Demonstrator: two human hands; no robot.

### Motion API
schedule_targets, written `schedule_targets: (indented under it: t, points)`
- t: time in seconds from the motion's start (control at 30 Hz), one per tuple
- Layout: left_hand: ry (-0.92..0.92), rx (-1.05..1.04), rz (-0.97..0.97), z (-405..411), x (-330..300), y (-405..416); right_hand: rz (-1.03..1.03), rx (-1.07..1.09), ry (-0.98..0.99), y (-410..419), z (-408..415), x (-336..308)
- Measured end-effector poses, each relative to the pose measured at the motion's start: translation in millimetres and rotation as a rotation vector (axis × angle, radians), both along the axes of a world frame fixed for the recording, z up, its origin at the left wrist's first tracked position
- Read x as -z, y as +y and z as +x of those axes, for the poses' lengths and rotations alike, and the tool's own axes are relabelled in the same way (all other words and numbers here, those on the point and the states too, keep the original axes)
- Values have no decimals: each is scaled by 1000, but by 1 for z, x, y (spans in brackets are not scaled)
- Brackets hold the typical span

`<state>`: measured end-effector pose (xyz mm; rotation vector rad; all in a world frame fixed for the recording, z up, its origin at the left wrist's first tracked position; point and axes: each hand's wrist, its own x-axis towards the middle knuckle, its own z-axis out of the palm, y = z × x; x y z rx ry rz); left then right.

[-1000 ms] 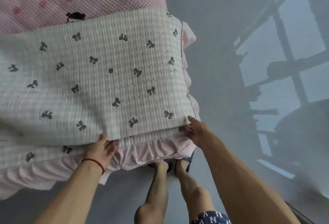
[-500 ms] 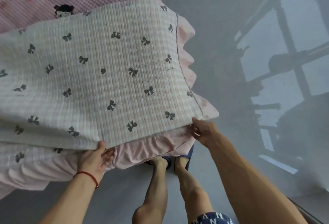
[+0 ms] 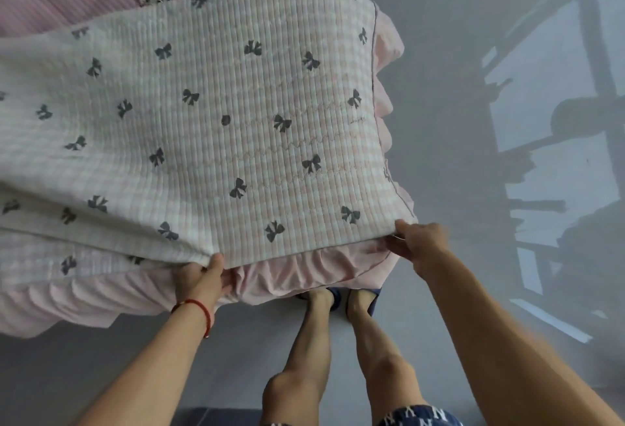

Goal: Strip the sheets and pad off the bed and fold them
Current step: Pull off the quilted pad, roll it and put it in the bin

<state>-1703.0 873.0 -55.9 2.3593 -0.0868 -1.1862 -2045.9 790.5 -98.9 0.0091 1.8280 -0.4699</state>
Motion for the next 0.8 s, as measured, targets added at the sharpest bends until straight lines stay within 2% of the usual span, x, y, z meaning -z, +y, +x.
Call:
schedule_targets:
  t: [0.07,0.13,0.17,0.27,0.33,0.43,0.57,0.63,0.7,0.8]
  points:
    - [-14,30,34,2,5,2,-117,-406,345,5,15,-6]
    - [-66,65,59,5,10,9,-386,-789,649,9,45,-20]
    - [-127,114,89,3,8,9,-540,-932,715,8,66,-31]
    - [-274,266,156,-1,-19,9,-865,-1331,581,-2,145,-53]
    - [-397,324,172,12,-28,13,-969,-1575,418,-7,193,-56]
    - [-579,324,261,76,-34,17,-963,-1751,323,-9,263,-54]
    - [-651,449,488,186,-34,9,-640,-1869,440,-17,312,-33]
    - [-606,524,520,243,-29,2,-561,-1880,455,-25,327,-24]
    - [-482,619,579,284,-20,-5,-511,-1884,462,-29,335,-19]
    - [-435,902,672,308,-3,-13,-473,-1870,481,-29,336,-14]
